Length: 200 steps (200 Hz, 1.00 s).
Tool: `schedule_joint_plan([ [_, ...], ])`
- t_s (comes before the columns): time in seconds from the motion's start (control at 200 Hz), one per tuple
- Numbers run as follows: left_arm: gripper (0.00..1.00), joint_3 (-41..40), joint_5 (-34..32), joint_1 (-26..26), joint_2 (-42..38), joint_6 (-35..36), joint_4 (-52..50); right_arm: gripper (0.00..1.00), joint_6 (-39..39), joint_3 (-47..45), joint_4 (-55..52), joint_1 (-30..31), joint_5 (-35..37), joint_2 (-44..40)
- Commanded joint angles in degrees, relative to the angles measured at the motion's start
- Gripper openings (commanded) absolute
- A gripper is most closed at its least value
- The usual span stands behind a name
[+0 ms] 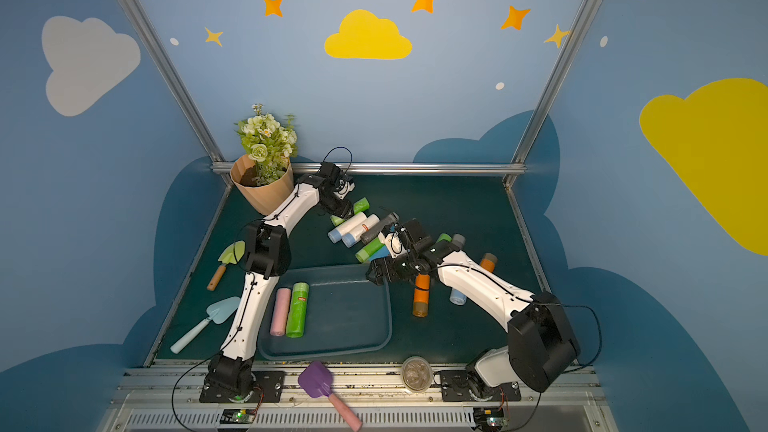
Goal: Put the roll of trash bags into the storage box
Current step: Pick up the roll of trash bags from the center of the board.
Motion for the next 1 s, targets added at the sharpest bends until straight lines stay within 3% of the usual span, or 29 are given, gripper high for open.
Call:
schedule_joint_plan([
  [0.0, 0.63, 1.81, 1.22, -0.02, 1.50, -0.90, -4.17, 0.97, -0.19, 0.50, -0.07, -0.20, -0.67, -0.83],
  [0.43, 0.45, 1.61, -5.29, 2.03, 0.63, -6.18, -6.24, 0.97, 0.26, 0.50, 0.40, -0.20, -1.63, -0.96],
  [0.726, 0.35, -12.60, -6.53, 4.50, -8.51, -11.34, 3.98, 0.97, 0.59, 1.41, 0.94, -0.14, -3.54, 0.00],
  [0.996, 0.33, -17.52, -9.88, 4.25, -14.26, -12.84, 7.61, 0.97, 0.98, 1.20, 1.16, 0.14, -4.01, -1.20],
])
